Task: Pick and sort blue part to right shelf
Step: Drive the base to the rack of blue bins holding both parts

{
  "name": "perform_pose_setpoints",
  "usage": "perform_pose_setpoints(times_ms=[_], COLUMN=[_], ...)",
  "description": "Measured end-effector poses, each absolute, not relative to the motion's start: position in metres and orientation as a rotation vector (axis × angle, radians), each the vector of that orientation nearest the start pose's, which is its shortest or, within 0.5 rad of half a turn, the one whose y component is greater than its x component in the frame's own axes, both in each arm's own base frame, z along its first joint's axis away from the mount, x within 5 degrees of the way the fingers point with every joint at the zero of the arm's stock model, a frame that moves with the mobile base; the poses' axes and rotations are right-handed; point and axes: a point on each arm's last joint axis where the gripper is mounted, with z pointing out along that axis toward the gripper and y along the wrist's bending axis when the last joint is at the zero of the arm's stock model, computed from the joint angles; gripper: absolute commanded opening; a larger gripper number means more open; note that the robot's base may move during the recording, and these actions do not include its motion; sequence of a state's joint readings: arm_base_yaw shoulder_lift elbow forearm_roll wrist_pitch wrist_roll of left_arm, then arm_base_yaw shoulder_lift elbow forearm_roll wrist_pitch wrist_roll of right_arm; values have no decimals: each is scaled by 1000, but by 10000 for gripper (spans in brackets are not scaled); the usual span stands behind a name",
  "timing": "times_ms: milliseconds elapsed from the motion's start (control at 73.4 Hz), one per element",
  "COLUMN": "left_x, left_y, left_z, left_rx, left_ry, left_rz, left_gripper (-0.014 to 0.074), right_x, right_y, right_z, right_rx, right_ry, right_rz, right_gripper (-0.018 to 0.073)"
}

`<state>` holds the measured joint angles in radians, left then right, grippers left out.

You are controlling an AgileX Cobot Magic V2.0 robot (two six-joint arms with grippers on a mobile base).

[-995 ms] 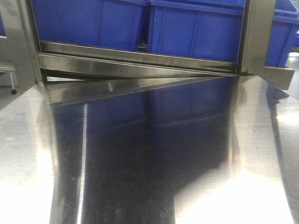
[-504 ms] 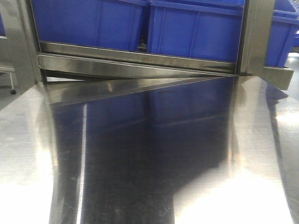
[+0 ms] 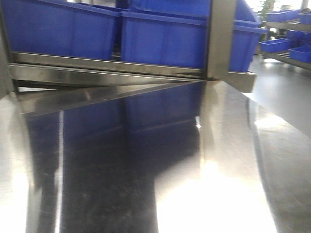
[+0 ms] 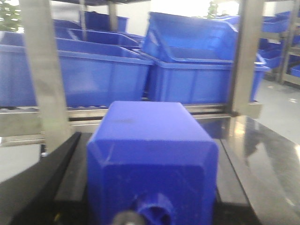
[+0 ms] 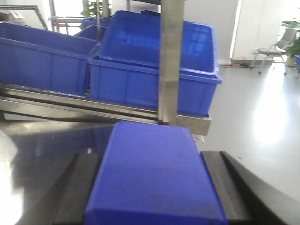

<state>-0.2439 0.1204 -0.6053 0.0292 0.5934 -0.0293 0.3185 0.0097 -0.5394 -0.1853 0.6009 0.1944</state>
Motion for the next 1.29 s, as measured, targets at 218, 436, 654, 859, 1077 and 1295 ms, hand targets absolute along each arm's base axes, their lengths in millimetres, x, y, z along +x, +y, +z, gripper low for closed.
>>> perform_pose_setpoints(times_ms=[218,436,654,859,1077,1295], left_x=[14,14,14,14,14,14], left_y=[-2,-2,-2,-2,-2,-2], left_z=[347,347,347,347,347,347], left_rx=[177,177,177,177,177,177], left_ry=[1587,1587,1587,1587,1587,1587], left_rz=[-181,-181,-181,-181,-181,-181], left_gripper=[251,251,251,251,251,251], right_x=[3,3,3,3,3,3], right_y=[-9,-9,-9,-9,-9,-9], right_z=[329,329,329,329,329,329], right_rx=[-132,-132,-133,-133,-133,-133], right_ry=[1546,1546,1546,1546,1546,1546], right_rz=[202,202,199,199,199,199], right_gripper=[236,236,236,236,236,236])
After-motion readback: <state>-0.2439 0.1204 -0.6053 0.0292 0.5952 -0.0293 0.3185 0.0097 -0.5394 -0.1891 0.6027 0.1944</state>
